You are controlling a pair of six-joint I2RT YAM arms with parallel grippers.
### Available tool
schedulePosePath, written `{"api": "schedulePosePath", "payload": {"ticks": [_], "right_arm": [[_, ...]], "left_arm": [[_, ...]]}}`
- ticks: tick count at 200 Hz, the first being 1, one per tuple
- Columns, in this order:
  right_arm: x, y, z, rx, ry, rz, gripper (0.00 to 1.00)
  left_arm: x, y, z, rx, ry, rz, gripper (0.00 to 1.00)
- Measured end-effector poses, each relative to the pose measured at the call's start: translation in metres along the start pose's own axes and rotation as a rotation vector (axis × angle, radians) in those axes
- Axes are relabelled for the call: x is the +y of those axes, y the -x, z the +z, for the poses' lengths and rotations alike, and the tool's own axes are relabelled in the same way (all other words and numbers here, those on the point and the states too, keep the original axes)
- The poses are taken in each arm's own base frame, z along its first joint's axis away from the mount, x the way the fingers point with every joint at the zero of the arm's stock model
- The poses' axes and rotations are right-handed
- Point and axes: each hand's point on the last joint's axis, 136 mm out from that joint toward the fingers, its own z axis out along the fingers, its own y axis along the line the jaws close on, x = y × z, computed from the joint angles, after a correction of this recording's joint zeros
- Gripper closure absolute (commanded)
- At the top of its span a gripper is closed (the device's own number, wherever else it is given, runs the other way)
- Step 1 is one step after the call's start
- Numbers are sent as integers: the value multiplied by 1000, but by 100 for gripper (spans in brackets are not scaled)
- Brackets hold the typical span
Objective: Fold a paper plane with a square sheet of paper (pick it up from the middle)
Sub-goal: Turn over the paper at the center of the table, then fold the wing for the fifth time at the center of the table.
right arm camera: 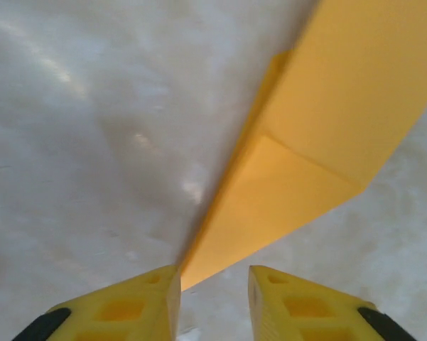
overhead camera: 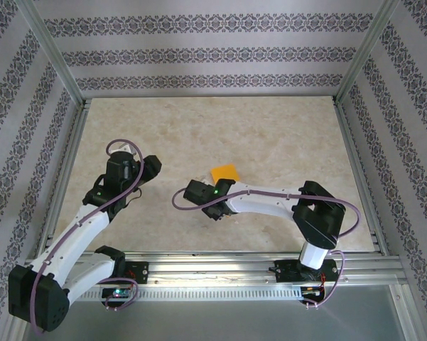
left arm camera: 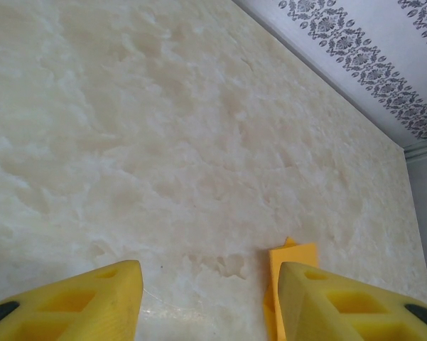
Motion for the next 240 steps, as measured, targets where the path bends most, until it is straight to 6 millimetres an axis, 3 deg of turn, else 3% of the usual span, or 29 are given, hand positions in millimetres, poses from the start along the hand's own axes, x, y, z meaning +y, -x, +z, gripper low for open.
{"api": "schedulePosePath", "payload": {"ticks": [26,50,65,75,90,133,168,240], "right_arm": [[7,12,-11,-50,201,161,65],[-27,17,-11,-140,409,495,82],[-49,10,5,-156,504,696,88],[-54,4,16,-143,549,772,90],[-47,-1,25,-109,627,834,92],[-35,14,39,-90,759,907,93],[-24,2,62,-20,784,966,93],[-5,10,60,-33,822,1043,92]], "left_arm": [[1,-7,5,37,-3,-3,47],[-1,-21,15,114,-25,-13,59],[-4,-33,24,179,-51,-23,67],[-6,-42,32,228,-70,-36,72],[-9,-57,44,308,-100,-64,76],[-20,-92,72,490,-181,-156,80],[-40,-108,83,573,-245,-178,80],[-80,-141,115,691,-308,-170,86]]}}
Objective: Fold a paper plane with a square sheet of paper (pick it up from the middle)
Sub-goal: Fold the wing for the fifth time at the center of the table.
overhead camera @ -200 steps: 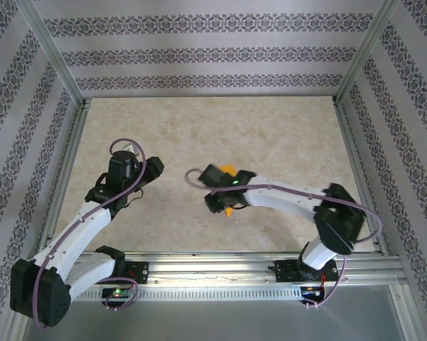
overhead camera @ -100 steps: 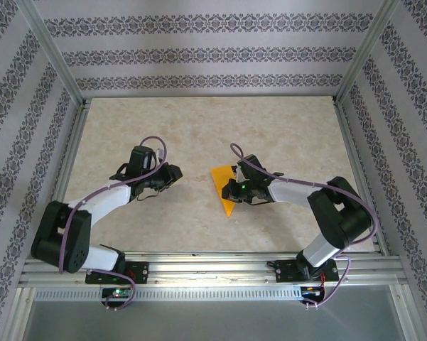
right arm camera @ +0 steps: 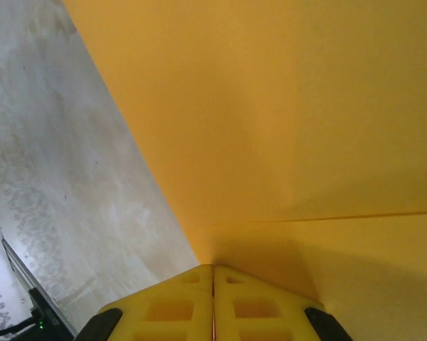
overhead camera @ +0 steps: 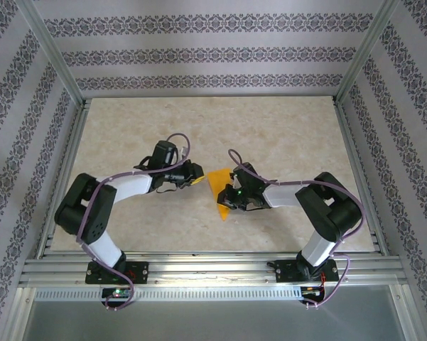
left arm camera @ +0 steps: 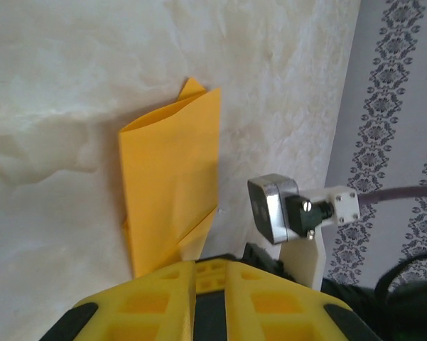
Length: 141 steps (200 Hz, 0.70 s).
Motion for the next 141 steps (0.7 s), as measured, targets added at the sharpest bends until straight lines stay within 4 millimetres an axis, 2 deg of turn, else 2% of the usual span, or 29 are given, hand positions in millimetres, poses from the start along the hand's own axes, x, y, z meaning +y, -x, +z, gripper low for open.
{"api": "schedulePosePath", "payload": {"ticks": [35,78,102,141], "right_arm": [[2,-3,2,-29,13,31,91],[4,-2,3,-52,38,70,88],[5,-2,1,-68,57,75,84],[1,-2,-16,-108,0,48,75]], "left_arm": [[4,1,30,38,15,-22,89],[27,-4,55,71,58,-77,92],[41,-5,61,71,90,-94,94],[43,-6,61,54,68,-76,95]]}}
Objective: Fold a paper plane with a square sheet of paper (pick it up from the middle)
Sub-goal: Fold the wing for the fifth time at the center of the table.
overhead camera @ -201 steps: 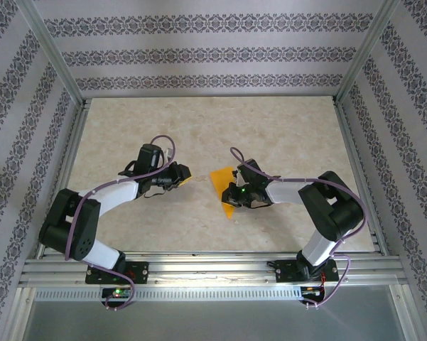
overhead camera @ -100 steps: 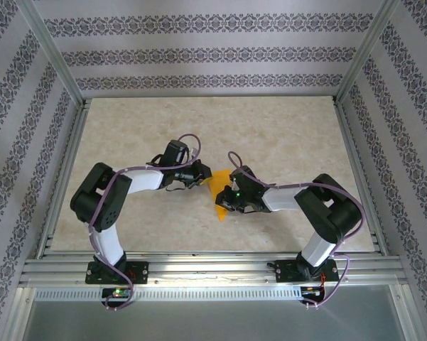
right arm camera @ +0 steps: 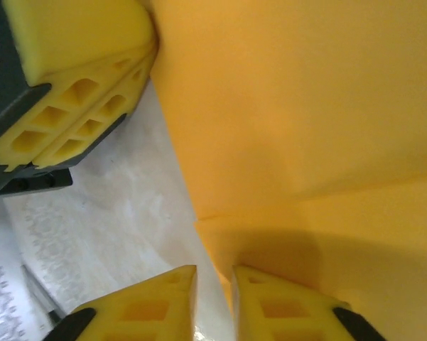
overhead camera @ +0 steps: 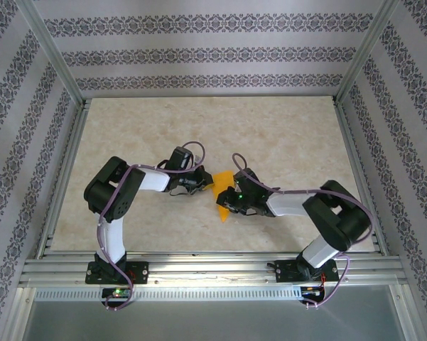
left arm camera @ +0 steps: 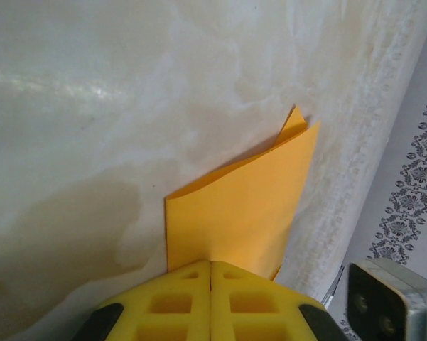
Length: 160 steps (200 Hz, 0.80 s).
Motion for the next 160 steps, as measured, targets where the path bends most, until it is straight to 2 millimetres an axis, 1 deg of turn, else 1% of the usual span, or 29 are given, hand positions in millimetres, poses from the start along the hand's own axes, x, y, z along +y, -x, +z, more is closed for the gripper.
{"api": "schedulePosePath", "payload": {"ticks": [13,23,37,49,61,72,88,100,140,160], "right_arm": [[1,4,-15,-38,-32,-40,70],[4,9,-27,-73,-42,-67,68],[8,21,-47,-141,-47,-88,66],[7,34,-63,-193,-45,-83,65],[-1,45,-74,-236,-48,-57,64],[-14,51,-80,-257,-61,-28,63],[-32,52,-81,-255,-81,17,62],[-41,49,-79,-231,-86,45,63],[-52,36,-58,-106,-84,96,63],[-54,31,-49,-49,-84,114,63]], "left_arm": [[0,0,0,-5,-9,7,95],[0,0,0,-7,-13,11,95],[0,-1,0,-9,-16,14,95],[0,-1,-1,-12,-21,17,95],[0,-1,-1,-14,-25,21,95],[0,-1,-1,-15,-26,22,95],[0,-1,-1,-16,-27,23,96],[0,-1,-1,-16,-27,22,96],[0,-1,-2,-20,-34,26,96],[0,-1,-2,-21,-42,24,96]]}}
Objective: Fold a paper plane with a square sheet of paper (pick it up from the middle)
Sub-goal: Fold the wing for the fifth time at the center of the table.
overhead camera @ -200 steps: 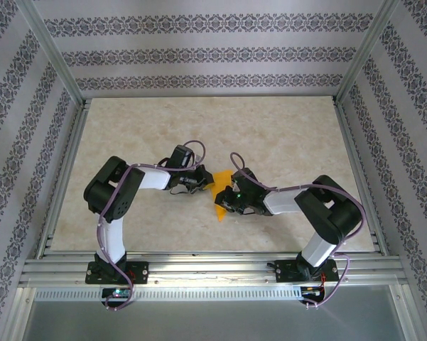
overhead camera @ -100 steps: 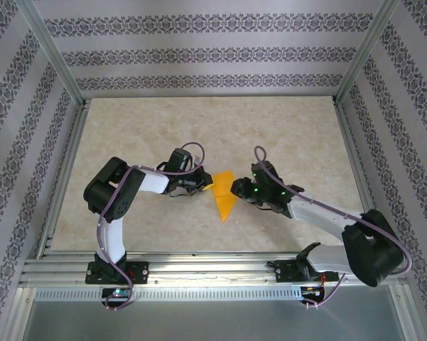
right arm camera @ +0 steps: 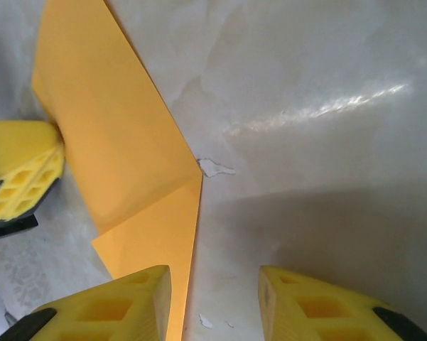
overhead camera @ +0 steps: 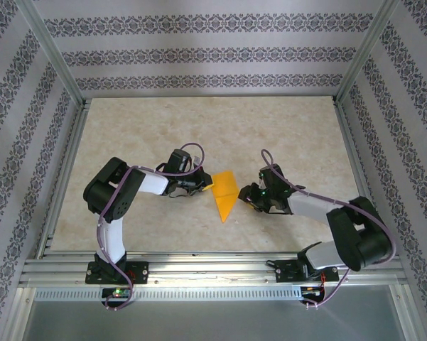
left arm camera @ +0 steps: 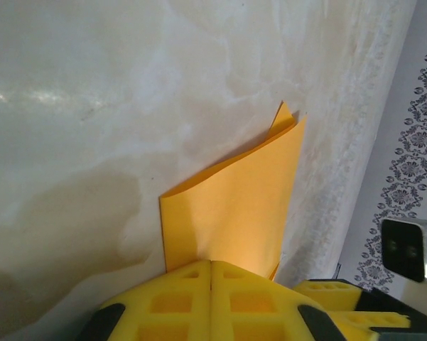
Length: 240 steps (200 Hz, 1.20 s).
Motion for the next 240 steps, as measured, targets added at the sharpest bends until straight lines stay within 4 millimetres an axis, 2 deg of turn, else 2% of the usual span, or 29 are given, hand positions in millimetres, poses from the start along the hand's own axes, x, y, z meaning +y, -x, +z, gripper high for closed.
{"api": "schedulePosePath", "payload": {"ticks": [56,95,156,240], "right_arm": [[2,-1,5,44,15,34,62],[4,0,7,60,29,56,71],[32,15,11,36,96,15,69],[31,13,3,23,90,37,67]], "left_arm": [[1,1,-1,-7,-12,-13,97],[0,1,-2,-4,-15,-14,97],[0,0,-2,-1,-16,-14,98],[2,0,-4,4,-7,-25,99]]}}
